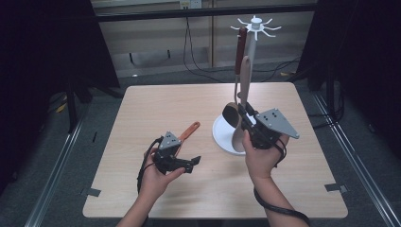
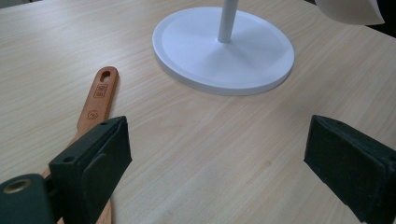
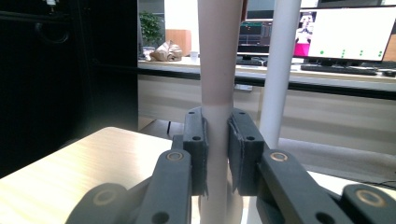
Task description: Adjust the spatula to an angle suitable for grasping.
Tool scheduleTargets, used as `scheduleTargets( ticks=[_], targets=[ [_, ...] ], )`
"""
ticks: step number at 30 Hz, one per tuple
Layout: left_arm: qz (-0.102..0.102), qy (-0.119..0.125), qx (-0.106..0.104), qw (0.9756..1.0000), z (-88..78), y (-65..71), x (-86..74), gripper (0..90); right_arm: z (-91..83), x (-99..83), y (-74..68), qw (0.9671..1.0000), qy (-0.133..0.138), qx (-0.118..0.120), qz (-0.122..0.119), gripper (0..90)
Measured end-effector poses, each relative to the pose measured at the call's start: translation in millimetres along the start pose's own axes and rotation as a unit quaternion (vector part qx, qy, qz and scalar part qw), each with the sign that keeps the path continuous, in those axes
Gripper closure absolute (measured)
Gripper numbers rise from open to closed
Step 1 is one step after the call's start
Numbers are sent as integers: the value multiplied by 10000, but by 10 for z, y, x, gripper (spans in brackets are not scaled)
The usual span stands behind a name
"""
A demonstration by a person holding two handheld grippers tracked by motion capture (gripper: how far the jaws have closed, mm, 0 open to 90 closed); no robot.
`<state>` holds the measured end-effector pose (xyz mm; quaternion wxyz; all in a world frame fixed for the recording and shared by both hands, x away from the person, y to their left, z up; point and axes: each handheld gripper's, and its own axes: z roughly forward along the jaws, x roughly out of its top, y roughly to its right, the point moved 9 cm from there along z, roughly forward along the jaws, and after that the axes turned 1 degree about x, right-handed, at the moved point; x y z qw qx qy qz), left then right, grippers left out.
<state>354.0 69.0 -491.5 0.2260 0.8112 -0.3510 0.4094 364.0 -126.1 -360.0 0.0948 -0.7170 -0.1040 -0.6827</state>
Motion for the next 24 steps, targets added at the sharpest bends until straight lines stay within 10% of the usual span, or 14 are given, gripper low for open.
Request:
scheduleTargets(
  ticks=[24],
  targets=[
    [0, -11, -22, 10000, 16, 10, -7, 69, -14, 264, 132, 9994, 166, -290, -57, 795]
  ],
)
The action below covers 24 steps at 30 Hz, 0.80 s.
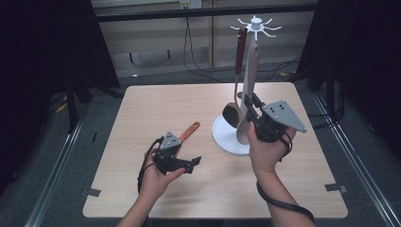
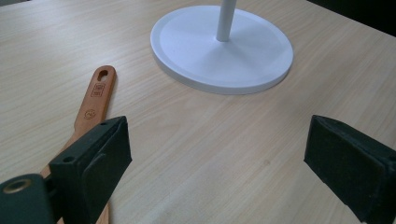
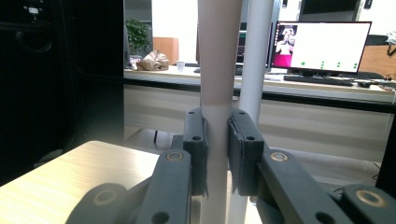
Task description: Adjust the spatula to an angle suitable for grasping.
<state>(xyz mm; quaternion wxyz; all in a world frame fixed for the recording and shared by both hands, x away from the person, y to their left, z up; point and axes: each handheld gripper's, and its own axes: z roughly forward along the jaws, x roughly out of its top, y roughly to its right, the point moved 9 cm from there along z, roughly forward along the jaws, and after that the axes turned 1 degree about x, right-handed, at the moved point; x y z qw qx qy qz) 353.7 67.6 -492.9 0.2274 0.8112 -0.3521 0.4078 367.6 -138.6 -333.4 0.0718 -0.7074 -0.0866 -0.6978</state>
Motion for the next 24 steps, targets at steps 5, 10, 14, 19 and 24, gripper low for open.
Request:
scheduleTargets(
  ticks=[5, 10, 14, 19, 24],
  targets=[
    [-4, -6, -13, 10000, 5, 7, -1, 69, 12, 52, 38, 9999, 0, -103, -76, 795],
    [4, -47, -13, 10000, 12, 10, -15, 69, 41, 67, 65, 9999, -45, -160, -31, 795],
    [-33, -32, -39, 10000, 11, 16, -10, 69, 70, 77, 71, 9997, -118, -207, -12, 794],
    [1, -48, -15, 10000, 9, 9, -15, 69, 101, 106, 68, 9996, -155, -242, -6, 794],
    [-15, -38, -27, 10000, 5, 11, -13, 70, 110, 111, 75, 9994, -170, -288, -11, 794]
  ],
)
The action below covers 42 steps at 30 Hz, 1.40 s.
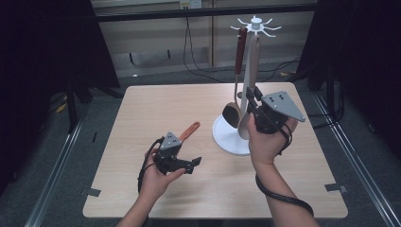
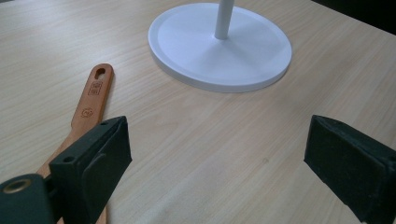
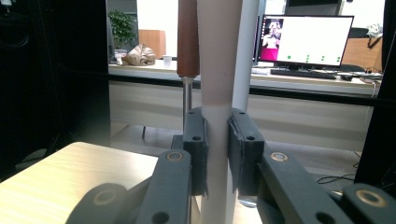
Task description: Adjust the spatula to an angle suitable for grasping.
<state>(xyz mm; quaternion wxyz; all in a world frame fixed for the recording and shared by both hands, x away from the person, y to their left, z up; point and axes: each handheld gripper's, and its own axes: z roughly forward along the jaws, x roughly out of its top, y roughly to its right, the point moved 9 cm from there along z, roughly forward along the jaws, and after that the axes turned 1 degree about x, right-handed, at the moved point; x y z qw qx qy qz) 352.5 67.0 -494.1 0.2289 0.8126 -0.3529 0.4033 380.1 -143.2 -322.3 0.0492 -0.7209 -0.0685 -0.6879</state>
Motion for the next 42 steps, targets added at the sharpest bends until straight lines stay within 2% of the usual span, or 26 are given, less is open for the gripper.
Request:
scheduleTargets(
  ticks=[4, 5, 10, 12, 13, 17, 18, 24, 29, 42],
  targets=[
    [49, -28, 41, 10000, -7, -15, 0, 69, 1, -11, 4, 10000, -26, -37, -11, 794],
    [8, 0, -16, 10000, -2, -2, 2, 69, 3, -14, 9, 10000, -24, -47, -11, 794],
    [4, -17, -8, 10000, 0, 7, 1, 69, 18, -43, 36, 9999, -111, -87, 41, 794],
    [77, -20, 25, 10000, 4, -7, 1, 69, 25, -45, 30, 9999, -122, -47, 55, 794],
    [20, -8, -16, 10000, 10, 8, 0, 69, 29, -44, 32, 9999, -134, -80, 30, 794],
    [4, 7, -16, 10000, 9, 13, 3, 69, 46, -39, 40, 9998, -164, -113, 40, 794],
    [64, -4, 25, 10000, 5, -3, 3, 70, 50, -40, 43, 9998, -174, -127, 29, 794],
    [19, -12, -42, 10000, 17, 14, -11, 69, 86, -48, 51, 9996, -225, -188, 17, 794],
    [17, -11, -1, 10000, 9, 9, -5, 69, 106, -58, 60, 9993, -299, -227, 9, 794],
    [19, -8, -5, 10000, 8, 12, -1, 69, 181, -62, 43, 9990, -391, -228, 12, 793]
  ],
)
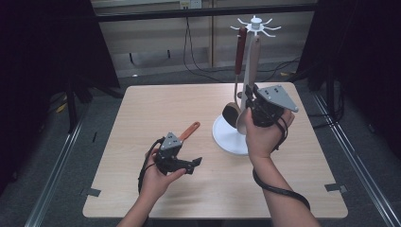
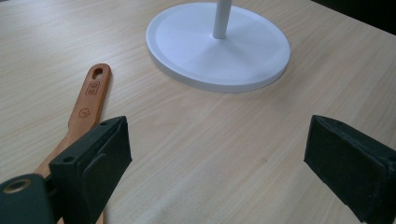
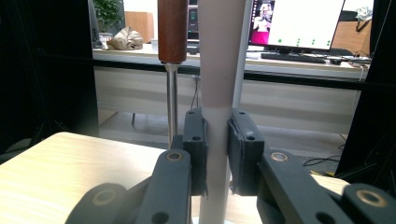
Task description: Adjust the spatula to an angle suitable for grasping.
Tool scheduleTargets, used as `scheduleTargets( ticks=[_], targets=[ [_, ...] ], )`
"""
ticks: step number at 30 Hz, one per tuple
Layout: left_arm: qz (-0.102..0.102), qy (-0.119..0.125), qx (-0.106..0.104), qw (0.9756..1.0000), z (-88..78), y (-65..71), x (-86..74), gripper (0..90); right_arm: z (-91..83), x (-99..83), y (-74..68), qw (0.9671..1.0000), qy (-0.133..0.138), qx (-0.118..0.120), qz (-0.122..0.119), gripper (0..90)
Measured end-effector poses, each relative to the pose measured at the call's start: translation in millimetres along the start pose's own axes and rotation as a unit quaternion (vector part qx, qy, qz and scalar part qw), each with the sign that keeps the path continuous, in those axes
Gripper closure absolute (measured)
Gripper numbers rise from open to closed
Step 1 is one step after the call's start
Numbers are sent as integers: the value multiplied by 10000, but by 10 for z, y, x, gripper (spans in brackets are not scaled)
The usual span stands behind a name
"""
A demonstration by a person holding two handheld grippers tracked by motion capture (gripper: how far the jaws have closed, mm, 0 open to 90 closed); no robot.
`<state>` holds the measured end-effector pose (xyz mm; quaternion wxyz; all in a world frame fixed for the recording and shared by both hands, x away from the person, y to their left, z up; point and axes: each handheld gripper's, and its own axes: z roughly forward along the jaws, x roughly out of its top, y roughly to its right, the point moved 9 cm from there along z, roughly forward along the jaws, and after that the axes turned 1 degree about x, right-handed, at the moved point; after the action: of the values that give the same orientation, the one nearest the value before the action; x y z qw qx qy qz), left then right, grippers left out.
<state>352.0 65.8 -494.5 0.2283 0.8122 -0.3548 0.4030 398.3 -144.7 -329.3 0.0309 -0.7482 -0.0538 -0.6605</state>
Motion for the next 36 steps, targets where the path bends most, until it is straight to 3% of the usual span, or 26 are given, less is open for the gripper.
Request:
scheduleTargets(
  ticks=[17, 36],
  targets=[
    [-9, 48, -36, 10000, -9, 3, 7, 69, 62, 15, 9, 9998, -143, -151, 58, 794],
    [29, -27, -53, 10000, 20, 27, -7, 69, 92, 13, 53, 9997, -218, -92, 2, 793]
  ],
)
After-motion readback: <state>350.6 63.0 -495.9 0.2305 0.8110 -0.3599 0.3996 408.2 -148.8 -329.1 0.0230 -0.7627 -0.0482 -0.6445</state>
